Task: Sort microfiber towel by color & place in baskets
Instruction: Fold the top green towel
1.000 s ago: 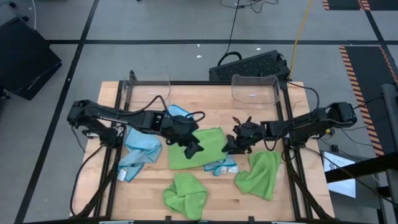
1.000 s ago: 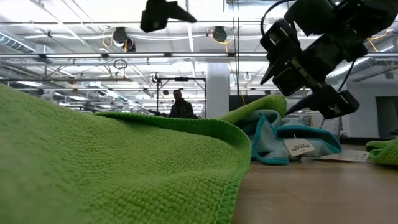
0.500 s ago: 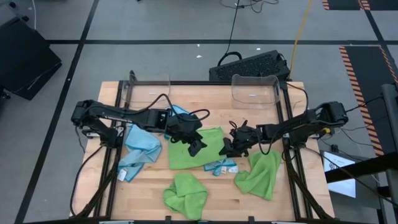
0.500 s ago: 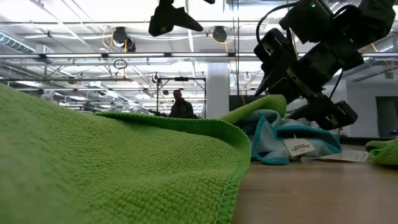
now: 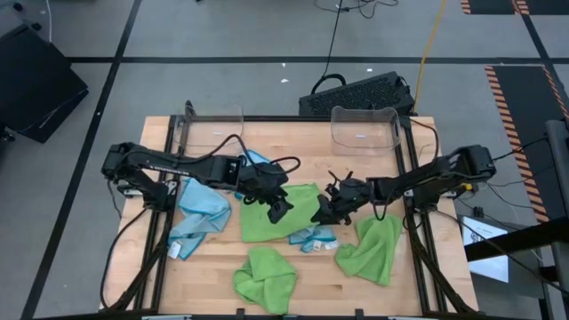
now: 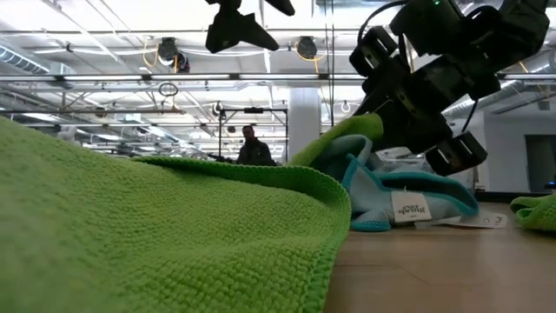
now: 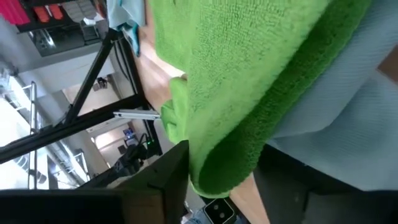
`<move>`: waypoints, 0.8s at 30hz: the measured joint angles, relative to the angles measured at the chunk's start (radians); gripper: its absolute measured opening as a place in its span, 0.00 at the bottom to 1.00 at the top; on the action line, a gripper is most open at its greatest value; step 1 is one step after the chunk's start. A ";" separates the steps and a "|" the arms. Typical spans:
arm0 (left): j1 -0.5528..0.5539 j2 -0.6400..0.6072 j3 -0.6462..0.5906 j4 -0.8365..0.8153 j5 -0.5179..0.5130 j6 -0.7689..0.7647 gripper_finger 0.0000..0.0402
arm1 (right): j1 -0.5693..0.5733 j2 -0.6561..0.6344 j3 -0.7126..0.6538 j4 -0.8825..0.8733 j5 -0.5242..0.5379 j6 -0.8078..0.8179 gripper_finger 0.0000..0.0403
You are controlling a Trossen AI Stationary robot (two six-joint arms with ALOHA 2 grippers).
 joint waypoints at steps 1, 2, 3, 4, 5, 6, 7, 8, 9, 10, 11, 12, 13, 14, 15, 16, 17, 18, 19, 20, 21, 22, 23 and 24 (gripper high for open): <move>0.001 0.000 0.000 -0.006 -0.010 0.010 0.59 | -0.003 -0.002 0.000 0.001 0.000 0.000 0.37; 0.002 0.000 0.000 -0.008 -0.020 0.018 0.60 | -0.003 -0.002 0.000 0.002 0.000 0.000 0.36; 0.004 0.000 0.000 -0.007 -0.025 0.026 0.60 | -0.004 -0.001 0.000 -0.002 -0.001 0.000 0.35; 0.006 0.000 0.000 -0.006 -0.028 0.030 0.59 | -0.004 -0.001 0.000 -0.003 -0.002 0.003 0.34; 0.008 0.000 0.000 -0.006 -0.027 0.033 0.59 | -0.004 -0.001 0.000 -0.002 -0.003 0.007 0.33; 0.009 0.000 0.000 -0.006 -0.028 0.034 0.60 | -0.004 -0.001 0.000 0.000 -0.007 0.010 0.33; 0.010 0.000 0.000 -0.006 -0.028 0.034 0.59 | -0.004 -0.001 0.000 0.002 -0.017 0.013 0.33; 0.009 0.000 0.000 -0.006 -0.028 0.035 0.59 | -0.004 -0.001 0.000 0.001 -0.026 0.014 0.32; 0.009 0.000 0.000 -0.006 -0.028 0.034 0.60 | -0.004 -0.001 0.000 0.001 -0.028 0.015 0.32; 0.009 0.000 0.000 -0.006 -0.028 0.034 0.60 | -0.004 -0.001 0.000 0.001 -0.028 0.020 0.32; 0.009 0.000 0.000 -0.006 -0.028 0.034 0.60 | -0.004 -0.001 0.000 0.001 -0.029 0.026 0.32; 0.009 0.000 0.000 -0.006 -0.028 0.034 0.60 | -0.004 -0.001 0.000 0.002 -0.030 0.028 0.32; 0.009 0.000 0.000 -0.006 -0.028 0.034 0.60 | -0.004 -0.001 0.000 0.001 -0.034 0.031 0.32; 0.009 0.000 0.000 -0.006 -0.028 0.034 0.59 | -0.005 -0.001 0.000 0.001 -0.046 0.037 0.32; 0.009 0.000 0.000 -0.006 -0.028 0.034 0.60 | -0.005 -0.001 0.000 0.002 -0.054 0.045 0.32; 0.008 0.000 0.000 -0.006 -0.028 0.034 0.60 | -0.005 -0.001 0.000 0.002 -0.055 0.049 0.32; 0.008 0.000 0.000 -0.006 -0.029 0.034 0.60 | -0.005 -0.001 0.000 0.001 -0.055 0.052 0.32; 0.008 0.000 0.000 -0.006 -0.029 0.034 0.60 | -0.005 -0.001 0.000 0.001 -0.056 0.055 0.32; 0.008 0.000 0.000 -0.006 -0.029 0.034 0.60 | -0.005 -0.002 0.000 0.001 -0.056 0.056 0.32; 0.008 0.000 0.000 -0.006 -0.029 0.035 0.60 | -0.005 -0.007 0.000 -0.001 -0.058 0.056 0.32; 0.008 0.000 0.000 -0.006 -0.029 0.035 0.60 | -0.005 -0.011 0.000 -0.001 -0.058 0.056 0.32; 0.008 0.000 0.000 -0.006 -0.029 0.034 0.60 | -0.005 -0.015 0.000 0.002 -0.057 0.057 0.32; 0.008 0.000 0.000 -0.006 -0.029 0.034 0.60 | -0.007 -0.019 0.000 0.001 -0.058 0.060 0.32; 0.008 0.000 0.000 -0.006 -0.029 0.034 0.60 | -0.010 -0.024 0.000 -0.007 -0.058 0.060 0.32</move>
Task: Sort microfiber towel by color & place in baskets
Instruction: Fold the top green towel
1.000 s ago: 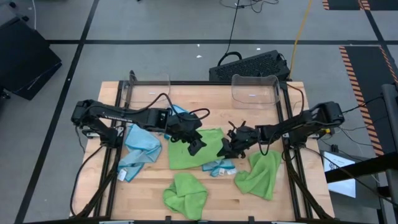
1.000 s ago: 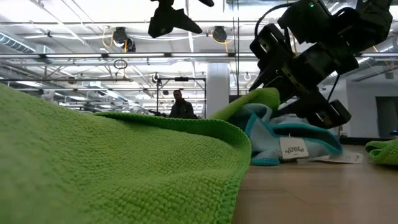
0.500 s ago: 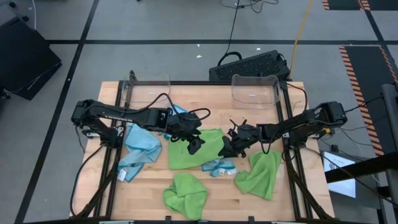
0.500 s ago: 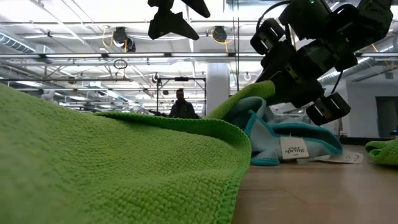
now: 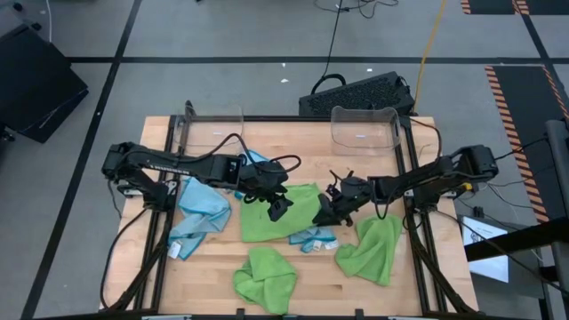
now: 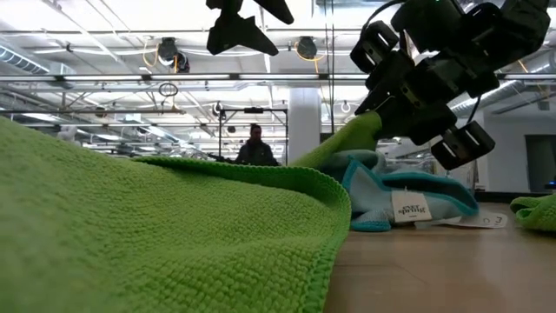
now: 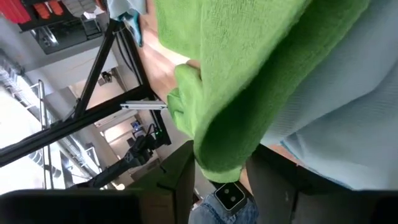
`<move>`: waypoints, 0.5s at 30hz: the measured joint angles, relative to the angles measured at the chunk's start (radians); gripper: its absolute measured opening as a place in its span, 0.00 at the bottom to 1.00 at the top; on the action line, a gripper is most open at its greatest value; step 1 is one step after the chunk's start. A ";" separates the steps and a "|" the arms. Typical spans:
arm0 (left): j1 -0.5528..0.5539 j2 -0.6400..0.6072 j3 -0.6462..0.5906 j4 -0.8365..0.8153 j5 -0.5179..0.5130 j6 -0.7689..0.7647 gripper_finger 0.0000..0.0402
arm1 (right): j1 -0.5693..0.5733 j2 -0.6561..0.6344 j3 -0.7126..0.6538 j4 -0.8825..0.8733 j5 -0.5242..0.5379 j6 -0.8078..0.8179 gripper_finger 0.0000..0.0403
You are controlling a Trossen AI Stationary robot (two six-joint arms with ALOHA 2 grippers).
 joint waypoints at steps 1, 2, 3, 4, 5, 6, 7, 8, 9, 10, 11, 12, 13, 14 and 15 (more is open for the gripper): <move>0.000 0.000 0.000 0.000 0.000 0.000 0.60 | -0.003 -0.007 0.000 -0.009 0.000 -0.001 0.32; 0.000 0.000 0.000 0.000 0.000 0.000 0.60 | -0.007 -0.013 0.000 -0.015 0.000 -0.002 0.32; 0.000 0.000 0.000 0.000 0.000 0.001 0.60 | -0.012 -0.016 0.000 -0.018 0.000 -0.006 0.32; 0.000 0.000 0.000 0.000 0.000 0.001 0.60 | -0.016 -0.019 0.000 -0.028 -0.003 -0.013 0.32; 0.000 0.000 0.000 0.000 0.000 0.001 0.60 | -0.020 -0.019 0.000 -0.039 -0.014 -0.019 0.32; 0.000 0.000 0.000 0.000 0.000 0.001 0.60 | -0.024 -0.019 0.000 -0.045 -0.022 -0.025 0.32; 0.000 0.000 0.000 0.000 0.000 0.001 0.60 | -0.027 -0.019 0.000 -0.049 -0.023 -0.028 0.32; 0.000 0.000 0.000 0.000 0.000 0.001 0.60 | -0.027 -0.020 0.000 -0.053 -0.022 -0.030 0.32; 0.000 0.000 0.000 0.000 0.000 0.001 0.60 | -0.028 -0.020 0.000 -0.055 -0.022 -0.034 0.32; 0.000 0.000 0.000 0.000 0.000 0.001 0.60 | -0.028 -0.020 0.000 -0.059 -0.022 -0.037 0.32; 0.000 0.000 0.000 0.000 0.000 0.001 0.60 | -0.028 -0.020 0.000 -0.066 -0.022 -0.039 0.32; 0.000 0.000 0.000 0.000 0.000 0.001 0.60 | -0.028 -0.020 0.000 -0.073 -0.022 -0.041 0.32; 0.000 0.000 0.000 0.000 0.000 0.001 0.60 | -0.028 -0.020 0.000 -0.083 -0.022 -0.044 0.32; 0.000 0.000 0.000 0.000 0.000 0.001 0.60 | -0.028 -0.019 0.000 -0.087 -0.022 -0.047 0.32; 0.000 0.000 0.000 0.000 0.000 0.001 0.60 | -0.028 -0.019 0.000 -0.087 -0.021 -0.047 0.32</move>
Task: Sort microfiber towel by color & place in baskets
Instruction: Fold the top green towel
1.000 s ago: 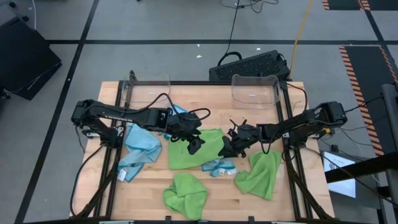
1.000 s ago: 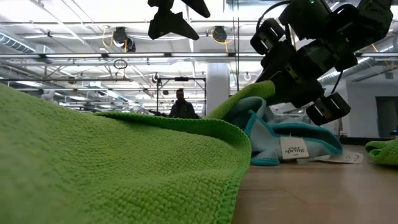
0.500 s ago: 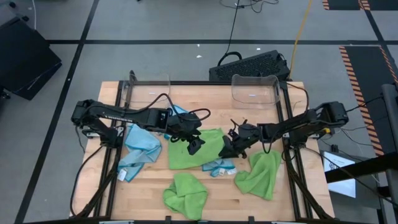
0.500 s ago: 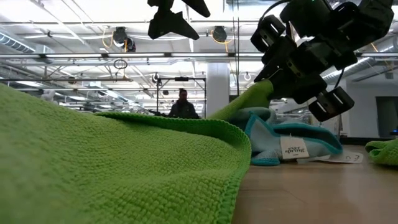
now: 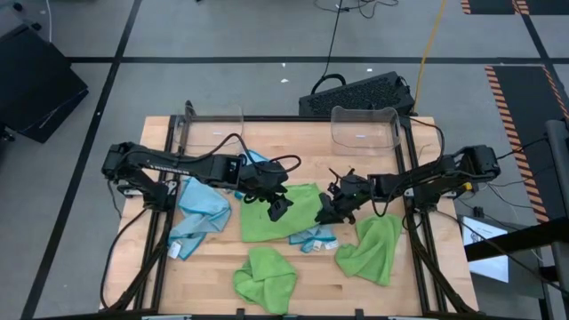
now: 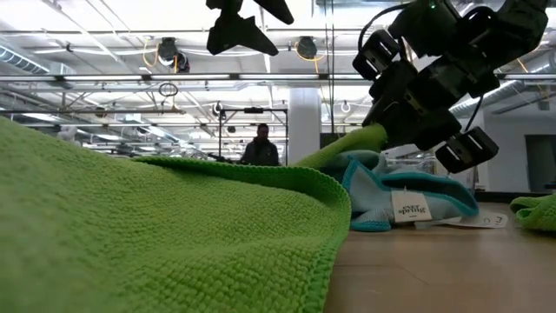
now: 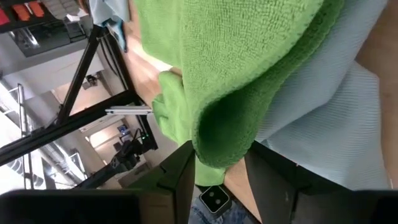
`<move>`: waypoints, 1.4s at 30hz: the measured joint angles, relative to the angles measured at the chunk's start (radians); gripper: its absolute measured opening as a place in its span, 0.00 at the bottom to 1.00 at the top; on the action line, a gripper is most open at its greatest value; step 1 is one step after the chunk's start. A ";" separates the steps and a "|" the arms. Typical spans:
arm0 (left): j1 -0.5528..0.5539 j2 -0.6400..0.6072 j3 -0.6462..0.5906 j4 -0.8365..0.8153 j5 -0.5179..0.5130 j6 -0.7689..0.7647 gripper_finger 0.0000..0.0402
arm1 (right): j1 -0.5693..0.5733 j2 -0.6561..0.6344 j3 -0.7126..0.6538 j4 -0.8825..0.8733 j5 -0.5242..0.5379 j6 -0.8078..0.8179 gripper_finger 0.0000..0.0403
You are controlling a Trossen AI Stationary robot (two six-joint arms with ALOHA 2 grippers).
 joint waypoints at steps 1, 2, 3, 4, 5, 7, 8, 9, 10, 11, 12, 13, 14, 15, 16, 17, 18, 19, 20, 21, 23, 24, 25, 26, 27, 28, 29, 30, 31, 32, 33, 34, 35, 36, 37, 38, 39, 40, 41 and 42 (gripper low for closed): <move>0.000 0.000 0.000 0.000 0.000 0.000 0.60 | 0.000 0.000 0.000 0.000 0.000 -0.001 0.32; 0.000 0.000 0.000 0.000 0.000 0.000 0.60 | 0.000 0.000 0.000 -0.001 0.003 -0.001 0.32; 0.000 0.000 0.000 0.000 0.000 0.000 0.60 | 0.000 0.000 0.000 -0.005 0.008 -0.001 0.32; 0.000 0.000 0.000 0.000 0.000 0.000 0.60 | 0.000 0.000 0.000 -0.011 0.020 -0.002 0.32; 0.000 0.000 0.000 0.000 0.000 0.000 0.60 | 0.000 0.000 0.000 -0.013 0.030 -0.002 0.32; 0.000 0.000 0.000 0.000 0.000 0.000 0.60 | 0.000 0.000 0.000 -0.012 0.031 -0.002 0.33; 0.000 0.000 0.000 0.000 0.000 0.000 0.60 | 0.000 0.000 0.000 -0.012 0.031 -0.002 0.33; 0.000 0.000 0.000 0.000 0.000 0.000 0.60 | 0.000 0.000 0.000 -0.013 0.032 -0.002 0.34; 0.000 0.000 0.000 0.000 0.000 0.000 0.60 | 0.000 0.000 0.000 -0.013 0.032 -0.002 0.36; 0.000 0.000 0.000 0.000 0.000 0.000 0.60 | 0.000 0.000 0.000 -0.013 0.032 -0.002 0.38; 0.000 0.000 0.000 0.000 0.000 0.000 0.60 | 0.000 0.000 0.000 -0.013 0.032 -0.002 0.40; 0.000 0.000 0.000 0.000 0.000 0.000 0.60 | 0.000 0.000 0.000 -0.013 0.032 -0.002 0.43; 0.000 0.000 0.000 0.000 0.000 0.000 0.60 | 0.000 0.000 0.000 -0.013 0.033 -0.002 0.45; 0.000 0.000 0.000 0.000 -0.001 0.000 0.60 | 0.000 0.001 0.000 -0.013 0.036 -0.004 0.47; 0.000 0.000 0.000 0.000 -0.002 0.000 0.60 | 0.000 0.004 0.000 -0.011 0.044 -0.004 0.50; 0.000 0.000 0.000 0.001 -0.002 0.000 0.60 | 0.000 0.006 0.000 -0.011 0.053 -0.005 0.52; 0.000 0.000 0.000 0.001 -0.002 0.000 0.60 | 0.000 0.009 0.000 -0.012 0.054 -0.005 0.53; 0.000 0.000 0.000 0.001 -0.002 0.000 0.60 | 0.000 0.013 0.000 -0.008 0.054 -0.005 0.55; 0.000 0.000 0.000 0.002 -0.003 0.001 0.60 | 0.000 0.019 0.000 -0.003 0.054 -0.005 0.56; 0.000 0.000 0.000 0.002 -0.003 0.004 0.60 | 0.000 0.024 0.000 -0.001 0.052 -0.005 0.56; 0.000 0.000 0.000 0.002 -0.003 0.005 0.60 | 0.000 0.039 0.000 0.026 0.047 -0.005 0.56; 0.000 0.000 0.000 0.002 -0.005 0.006 0.60 | 0.000 0.047 0.000 0.046 0.044 -0.005 0.56; 0.000 0.000 0.000 0.002 -0.007 0.006 0.60 | 0.000 0.055 0.000 0.062 0.039 -0.005 0.55; 0.000 0.000 0.000 0.003 -0.011 0.006 0.60 | 0.000 0.063 0.000 0.074 0.033 -0.006 0.54; 0.000 0.000 0.000 0.003 -0.014 0.006 0.60 | 0.000 0.072 0.000 0.084 0.032 -0.005 0.53; 0.000 0.000 0.000 0.003 -0.018 0.006 0.60 | 0.000 0.080 0.000 0.090 0.032 -0.006 0.51; 0.000 0.000 0.000 0.003 -0.021 0.006 0.60 | 0.000 0.086 0.000 0.095 0.030 -0.006 0.50; 0.000 0.000 0.000 0.003 -0.021 0.006 0.60 | 0.000 0.087 0.000 0.096 0.028 -0.006 0.47; 0.000 0.000 0.000 0.003 -0.022 0.008 0.60 | 0.000 0.087 0.000 0.096 0.028 -0.008 0.44; 0.000 0.000 0.000 0.003 -0.025 0.014 0.60 | -0.002 0.086 0.000 0.099 0.029 -0.012 0.41; 0.000 0.000 0.000 0.003 -0.033 0.023 0.60 | -0.004 0.086 0.000 0.100 0.028 -0.016 0.38; 0.000 0.000 0.000 0.003 -0.047 0.033 0.60 | -0.006 0.086 0.000 0.105 0.028 -0.018 0.34; -0.002 0.000 0.000 0.003 -0.063 0.045 0.60 | -0.008 0.082 0.000 0.113 0.028 -0.018 0.30; -0.004 0.000 0.000 0.003 -0.084 0.057 0.60 | -0.012 0.080 0.000 0.127 0.029 -0.019 0.26; -0.006 0.000 0.000 0.003 -0.101 0.069 0.60 | -0.015 0.079 0.000 0.142 0.029 -0.020 0.22; -0.008 0.000 0.000 0.005 -0.119 0.081 0.60 | -0.019 0.079 0.001 0.150 0.029 -0.021 0.18; -0.008 0.000 0.000 0.010 -0.130 0.088 0.60 | -0.022 0.079 0.001 0.153 0.028 -0.022 0.14; -0.008 0.000 0.000 0.017 -0.136 0.089 0.60 | -0.025 0.080 0.001 0.155 0.028 -0.023 0.10; -0.008 0.000 0.000 0.025 -0.141 0.088 0.60 | -0.027 0.080 0.001 0.158 0.028 -0.025 0.07; -0.008 0.003 0.000 0.036 -0.142 0.085 0.60 | -0.029 0.080 0.001 0.160 0.028 -0.029 0.03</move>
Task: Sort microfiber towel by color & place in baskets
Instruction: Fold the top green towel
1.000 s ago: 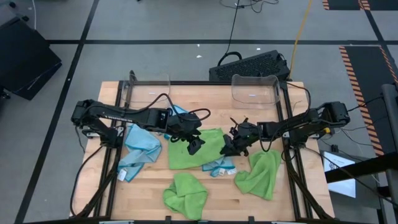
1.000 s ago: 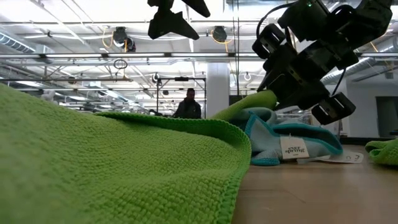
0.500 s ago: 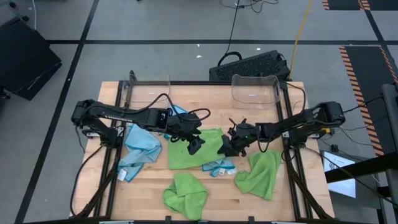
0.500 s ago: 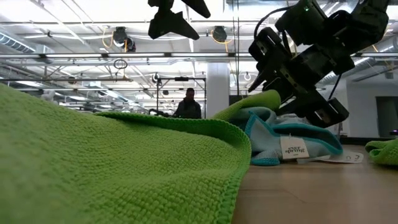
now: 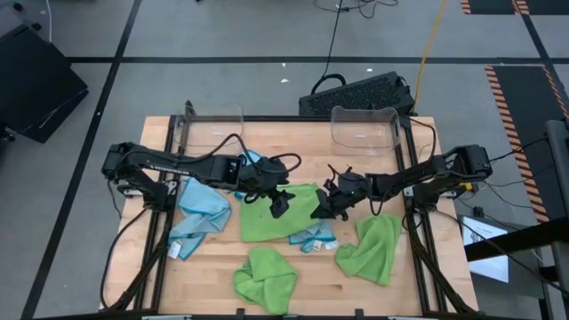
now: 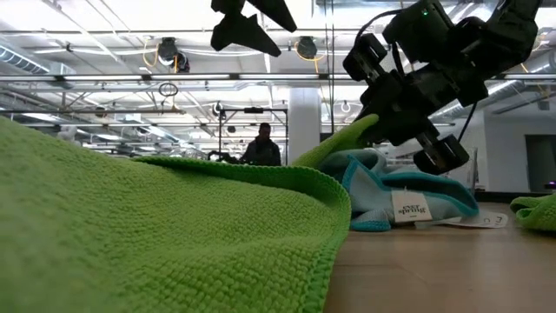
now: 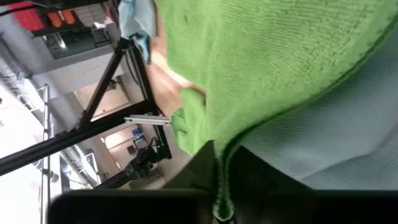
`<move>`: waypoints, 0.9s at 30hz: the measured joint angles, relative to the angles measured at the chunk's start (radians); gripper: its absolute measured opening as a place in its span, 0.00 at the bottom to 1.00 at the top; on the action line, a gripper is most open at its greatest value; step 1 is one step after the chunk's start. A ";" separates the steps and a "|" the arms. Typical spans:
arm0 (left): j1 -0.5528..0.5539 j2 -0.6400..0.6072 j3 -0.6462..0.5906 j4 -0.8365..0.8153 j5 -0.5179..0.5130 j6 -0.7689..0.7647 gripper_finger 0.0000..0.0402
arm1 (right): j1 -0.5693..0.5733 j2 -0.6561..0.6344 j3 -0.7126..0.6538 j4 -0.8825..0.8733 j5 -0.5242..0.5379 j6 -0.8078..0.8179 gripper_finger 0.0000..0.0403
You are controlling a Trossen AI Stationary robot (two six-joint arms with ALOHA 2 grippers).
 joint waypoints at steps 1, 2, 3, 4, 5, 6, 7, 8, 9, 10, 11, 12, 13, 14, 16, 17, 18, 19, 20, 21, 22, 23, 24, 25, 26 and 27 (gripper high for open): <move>0.000 0.008 0.000 0.017 -0.001 -0.003 0.60 | -0.002 0.000 0.000 0.000 -0.001 -0.006 0.02; -0.001 0.013 0.000 0.028 -0.001 -0.009 0.60 | -0.003 0.000 0.000 0.000 -0.004 -0.007 0.01; -0.004 0.017 -0.001 0.025 -0.001 -0.019 0.60 | -0.003 0.000 0.000 0.000 -0.009 -0.007 0.02; -0.007 0.026 -0.002 0.022 -0.002 -0.029 0.60 | -0.004 0.000 0.003 -0.005 -0.023 -0.007 0.02; -0.008 0.044 -0.001 0.033 -0.002 -0.042 0.60 | -0.003 0.000 0.009 -0.012 -0.029 -0.009 0.02; -0.008 0.055 0.000 0.036 -0.002 -0.063 0.60 | -0.003 0.000 0.017 -0.014 -0.032 -0.013 0.02; -0.008 0.062 -0.002 0.017 0.004 -0.086 0.60 | -0.003 0.000 0.025 -0.015 -0.038 -0.015 0.02; -0.003 0.068 -0.006 -0.002 0.021 -0.111 0.60 | -0.003 0.000 0.037 -0.022 -0.047 -0.021 0.02; 0.003 0.077 -0.006 0.014 0.034 -0.140 0.60 | -0.003 0.000 0.050 -0.032 -0.052 -0.031 0.01; 0.011 0.082 -0.002 0.041 0.047 -0.170 0.60 | -0.003 0.000 0.062 -0.050 -0.055 -0.040 0.01; 0.016 0.083 0.000 0.046 0.051 -0.193 0.60 | -0.003 0.000 0.071 -0.073 -0.056 -0.048 0.01; 0.023 0.082 -0.001 0.033 0.057 -0.206 0.60 | -0.003 0.000 0.083 -0.095 -0.058 -0.056 0.01; 0.026 0.081 -0.003 0.033 0.059 -0.210 0.60 | -0.006 0.000 0.094 -0.108 -0.061 -0.066 0.01; 0.026 0.081 -0.003 0.052 0.059 -0.209 0.60 | -0.010 0.000 0.104 -0.120 -0.069 -0.075 0.01; 0.023 0.080 -0.002 0.056 0.057 -0.176 0.60 | -0.022 0.000 0.119 -0.126 -0.078 -0.084 0.01; 0.015 0.079 -0.002 0.055 0.054 -0.151 0.60 | -0.028 0.000 0.123 -0.123 -0.078 -0.085 0.01; 0.007 0.079 -0.002 0.056 0.047 -0.124 0.60 | -0.035 0.000 0.127 -0.126 -0.079 -0.085 0.01; -0.005 0.079 -0.002 0.051 0.031 -0.098 0.60 | -0.043 0.000 0.134 -0.131 -0.081 -0.085 0.01; -0.022 0.079 -0.002 0.045 0.011 -0.074 0.60 | -0.050 0.001 0.141 -0.127 -0.081 -0.084 0.01; -0.042 0.079 -0.002 0.044 -0.014 -0.052 0.60 | -0.056 0.001 0.147 -0.125 -0.082 -0.084 0.01; -0.064 0.079 -0.002 0.045 -0.045 -0.034 0.60 | -0.063 0.001 0.154 -0.126 -0.086 -0.083 0.01; -0.086 0.079 -0.002 0.044 -0.086 -0.017 0.60 | -0.071 0.001 0.162 -0.130 -0.098 -0.081 0.01; -0.110 0.082 -0.002 0.046 -0.131 0.001 0.60 | -0.078 0.001 0.169 -0.131 -0.105 -0.080 0.01; -0.132 0.090 -0.002 0.058 -0.183 0.019 0.60 | -0.084 0.001 0.173 -0.131 -0.106 -0.079 0.01; -0.149 0.094 -0.002 0.066 -0.231 0.032 0.60 | -0.091 0.001 0.180 -0.135 -0.108 -0.075 0.01; -0.164 0.097 -0.002 0.066 -0.270 0.045 0.60 | -0.096 0.001 0.185 -0.134 -0.107 -0.069 0.01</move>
